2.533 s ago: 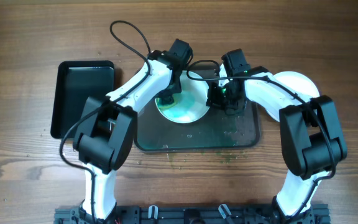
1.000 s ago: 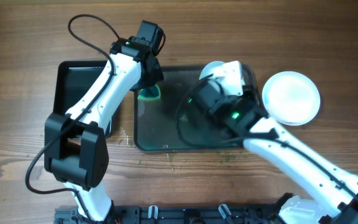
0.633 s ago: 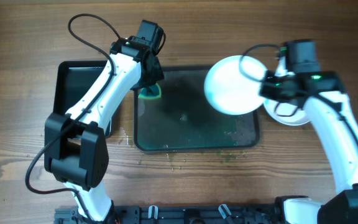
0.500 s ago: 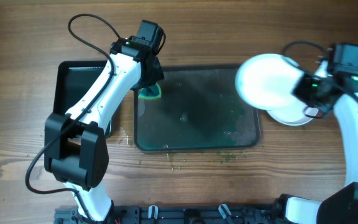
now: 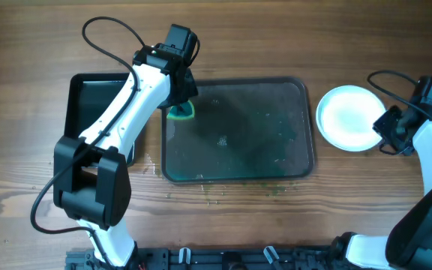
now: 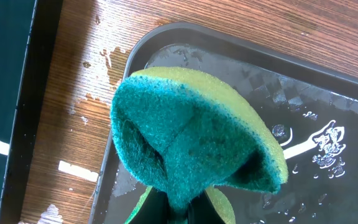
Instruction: Clean dirty plates on tray and stack at the side
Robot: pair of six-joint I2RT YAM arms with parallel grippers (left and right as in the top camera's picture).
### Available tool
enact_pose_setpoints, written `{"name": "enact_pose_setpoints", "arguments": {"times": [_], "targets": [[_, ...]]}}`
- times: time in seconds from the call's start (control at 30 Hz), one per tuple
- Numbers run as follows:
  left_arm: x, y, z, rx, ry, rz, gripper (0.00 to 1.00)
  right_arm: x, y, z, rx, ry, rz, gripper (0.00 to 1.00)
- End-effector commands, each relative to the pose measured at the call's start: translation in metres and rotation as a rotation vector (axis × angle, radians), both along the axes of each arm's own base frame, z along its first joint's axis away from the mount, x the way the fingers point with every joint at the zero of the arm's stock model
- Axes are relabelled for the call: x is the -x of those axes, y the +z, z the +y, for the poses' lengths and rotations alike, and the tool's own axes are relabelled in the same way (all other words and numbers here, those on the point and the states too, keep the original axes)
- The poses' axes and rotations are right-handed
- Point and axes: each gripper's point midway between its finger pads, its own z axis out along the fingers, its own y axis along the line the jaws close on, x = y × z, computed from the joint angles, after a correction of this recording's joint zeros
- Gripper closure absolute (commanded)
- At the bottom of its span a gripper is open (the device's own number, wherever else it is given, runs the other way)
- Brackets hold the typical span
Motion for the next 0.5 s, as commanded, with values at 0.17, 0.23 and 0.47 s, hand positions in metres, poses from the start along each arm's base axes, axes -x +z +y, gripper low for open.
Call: {"name": "enact_pose_setpoints", "arguments": {"times": [0.17,0.23,0.47], "targets": [[0.008,0.026,0.028,-0.076,-0.219,0.039,0.96,-0.046,0.064,0.079,-0.190,0.399,-0.114,0.42],[0.017,0.022,0.058,-0.095,-0.200,0.109,0.96,-0.050,0.064,0.106,-0.201,0.489,-0.113,0.42],[0.016,-0.018,0.151,-0.110,-0.108,0.157,0.96,-0.060,0.066,0.171,-0.196,0.679,-0.132,0.38]]}}
